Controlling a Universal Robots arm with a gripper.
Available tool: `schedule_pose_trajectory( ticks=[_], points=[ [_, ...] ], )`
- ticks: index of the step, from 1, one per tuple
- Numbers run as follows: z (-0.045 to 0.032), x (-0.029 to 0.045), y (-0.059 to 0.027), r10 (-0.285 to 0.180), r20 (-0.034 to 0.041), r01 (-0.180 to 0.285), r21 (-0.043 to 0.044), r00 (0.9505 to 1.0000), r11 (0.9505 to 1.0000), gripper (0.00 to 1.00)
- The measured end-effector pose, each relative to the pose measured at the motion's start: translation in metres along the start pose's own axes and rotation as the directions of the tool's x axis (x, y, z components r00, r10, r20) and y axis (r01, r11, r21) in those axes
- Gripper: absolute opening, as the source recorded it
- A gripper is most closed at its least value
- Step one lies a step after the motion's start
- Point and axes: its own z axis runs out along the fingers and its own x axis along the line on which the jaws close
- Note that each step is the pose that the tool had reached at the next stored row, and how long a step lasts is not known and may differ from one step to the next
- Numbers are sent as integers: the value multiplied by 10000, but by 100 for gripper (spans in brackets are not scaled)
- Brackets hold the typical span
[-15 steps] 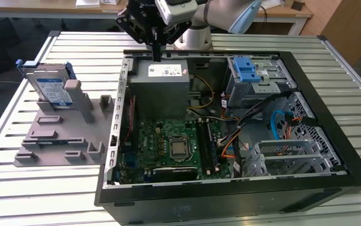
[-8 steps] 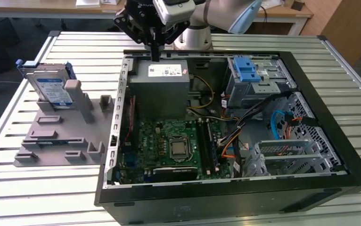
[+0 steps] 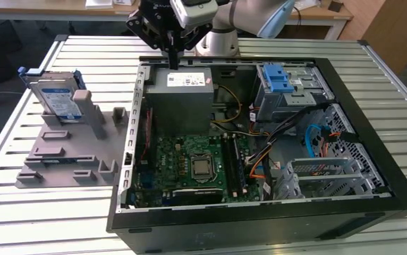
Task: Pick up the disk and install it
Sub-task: 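Reach for the disk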
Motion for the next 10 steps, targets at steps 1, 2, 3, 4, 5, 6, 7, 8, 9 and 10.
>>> schedule_pose_trajectory(
  ticks=[1, 2, 3, 4, 5, 6, 7, 8, 9, 10],
  points=[
    [0, 4, 0, 0, -1, 0, 0, 10000, 10000, 11],
    [0, 8, 0, 0, -2, 0, 0, 10000, 10000, 11],
    [1, 11, -1, 0, -3, 0, 0, 10000, 10000, 11],
    [1, 14, -1, -1, -4, 1, 0, 10000, 10000, 11],
    [1, 16, -1, -1, -6, 1, 0, 10000, 10000, 11],
    [1, 20, -2, 0, -6, 0, 0, 10000, 10000, 11],
    [2, 24, -2, 0, -7, 0, 0, 10000, 10000, 11],
    [2, 30, -3, 0, -7, 0, 0, 10000, 10000, 11],
    [2, 35, -3, 0, -7, 0, 0, 10000, 10000, 11],
    [2, 40, -3, 0, -8, 0, 0, 10000, 10000, 11]
  ],
)
